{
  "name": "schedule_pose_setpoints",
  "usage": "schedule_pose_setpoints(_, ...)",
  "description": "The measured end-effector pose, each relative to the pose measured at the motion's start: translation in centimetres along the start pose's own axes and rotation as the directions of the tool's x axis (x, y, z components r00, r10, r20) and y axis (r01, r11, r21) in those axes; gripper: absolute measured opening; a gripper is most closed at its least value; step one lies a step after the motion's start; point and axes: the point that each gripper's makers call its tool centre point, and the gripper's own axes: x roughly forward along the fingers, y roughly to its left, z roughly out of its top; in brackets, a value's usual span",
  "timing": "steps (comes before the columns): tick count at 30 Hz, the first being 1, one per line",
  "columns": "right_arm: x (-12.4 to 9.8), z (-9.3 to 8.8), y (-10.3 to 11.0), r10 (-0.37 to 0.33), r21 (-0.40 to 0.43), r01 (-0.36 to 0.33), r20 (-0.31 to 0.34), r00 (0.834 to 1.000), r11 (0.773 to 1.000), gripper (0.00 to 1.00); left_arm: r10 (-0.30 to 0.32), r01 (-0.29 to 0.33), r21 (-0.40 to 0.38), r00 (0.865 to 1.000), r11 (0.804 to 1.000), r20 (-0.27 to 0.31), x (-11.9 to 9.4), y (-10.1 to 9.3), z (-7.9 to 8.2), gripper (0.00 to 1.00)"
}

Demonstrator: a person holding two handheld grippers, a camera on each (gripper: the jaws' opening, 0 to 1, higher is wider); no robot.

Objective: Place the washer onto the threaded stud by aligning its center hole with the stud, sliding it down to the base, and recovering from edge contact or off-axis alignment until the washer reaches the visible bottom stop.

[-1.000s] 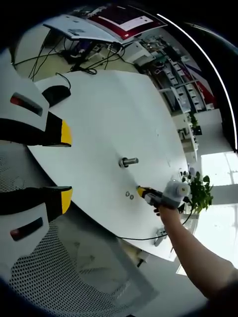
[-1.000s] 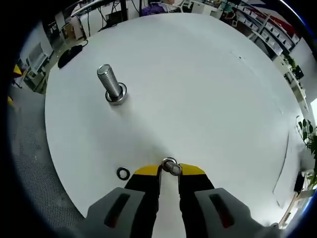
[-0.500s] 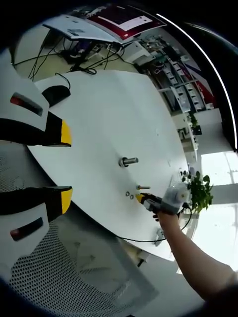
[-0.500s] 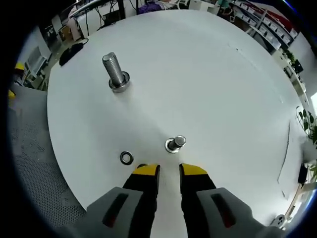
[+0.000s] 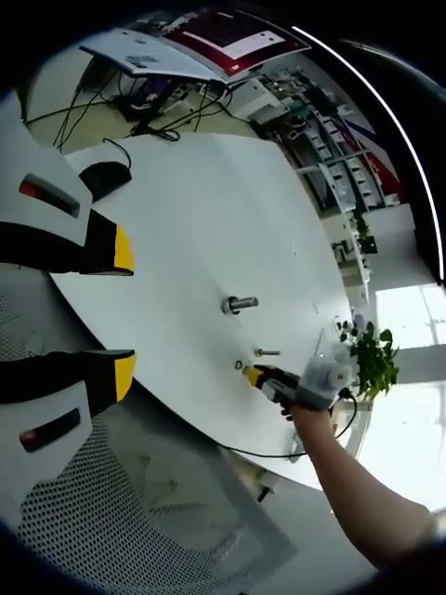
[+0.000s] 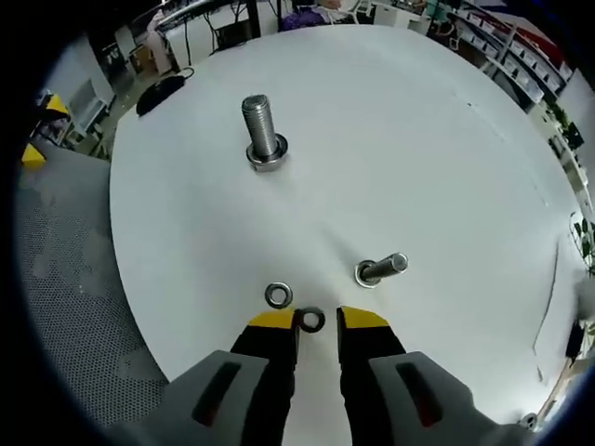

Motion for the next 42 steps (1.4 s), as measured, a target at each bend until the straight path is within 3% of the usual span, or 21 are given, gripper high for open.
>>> schedule_pose_setpoints(24, -0.09, -0.66, 0.04, 0.035, -0.038, -0.037, -0.05, 0.998, 0.999, 0.15, -0.001, 0.001, 0.004, 1.0, 1.0, -0.006, 0.03, -0.02, -0.08, 0.3)
schedule_pose_setpoints(30, 0.15, -0.5, 0.15, 0.018, -0.128, -0.038, -0.151, 0.988, 0.991, 0.15, -0.002, 0.002, 0.005, 1.0, 1.0, -0.011, 0.06, -0.03, -0.14, 0.3)
schedule_pose_setpoints(38, 0.25, -0.63, 0.12, -0.038, -0.202, 0.002, -0.174, 0.984, 0.979, 0.15, -0.002, 0.002, 0.006, 1.0, 1.0, -0.013, 0.08, -0.1, -0.18, 0.3)
schedule_pose_setpoints(40, 0.21, -0.67, 0.02, -0.039, -0.188, 0.007, -0.165, 0.985, 0.982, 0.15, -0.001, 0.001, 0.006, 1.0, 1.0, -0.014, 0.08, -0.08, -0.19, 0.3)
schedule_pose_setpoints(42, 0.16, -0.72, 0.01, -0.021, -0.096, 0.009, -0.134, 0.991, 0.995, 0.15, -0.001, 0.001, 0.004, 1.0, 1.0, -0.012, 0.07, -0.07, -0.16, 0.3)
